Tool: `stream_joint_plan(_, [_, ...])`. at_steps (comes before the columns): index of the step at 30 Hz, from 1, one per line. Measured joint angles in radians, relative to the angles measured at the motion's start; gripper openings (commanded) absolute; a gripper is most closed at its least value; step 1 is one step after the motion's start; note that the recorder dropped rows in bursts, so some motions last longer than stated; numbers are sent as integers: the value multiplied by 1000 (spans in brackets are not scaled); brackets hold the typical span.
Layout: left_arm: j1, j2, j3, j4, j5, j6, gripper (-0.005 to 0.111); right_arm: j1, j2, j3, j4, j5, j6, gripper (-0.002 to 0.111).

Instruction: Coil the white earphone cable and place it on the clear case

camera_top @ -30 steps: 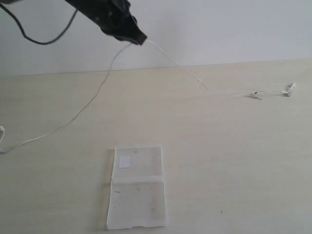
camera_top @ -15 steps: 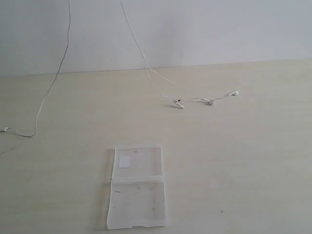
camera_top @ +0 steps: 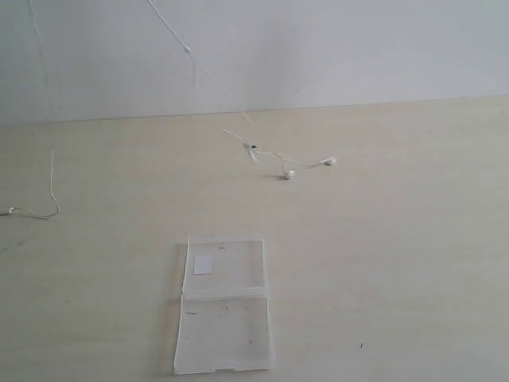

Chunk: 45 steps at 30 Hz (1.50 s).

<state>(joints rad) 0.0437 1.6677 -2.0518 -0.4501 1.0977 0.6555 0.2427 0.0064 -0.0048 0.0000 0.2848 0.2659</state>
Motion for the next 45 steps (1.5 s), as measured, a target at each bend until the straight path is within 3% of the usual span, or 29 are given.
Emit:
stream_joint_plan(5, [70,-105,0,-113,-64,36,0,0,0,0,0,0,0,0])
stream_joint_plan(8, [72,-151,0,-180,-80,70,0,0,0,0,0,0,0,0])
stream_joint_plan(23, [72,-323,0,-186,-104,92,0,0,0,0,-17,0,-72,0])
stream_joint_plan(28, [72,-352,0,-188,-104,85,0,0,0,0,-202,-13,-140,0])
stream_joint_plan(38, [72,-365,0,-214,-100,81,0,0,0,0,-257,-422,-115,0])
stream_joint_plan(45, [72,-366,0,-232,-100,81,0,0,-2,-45,-130,-862,30,0])
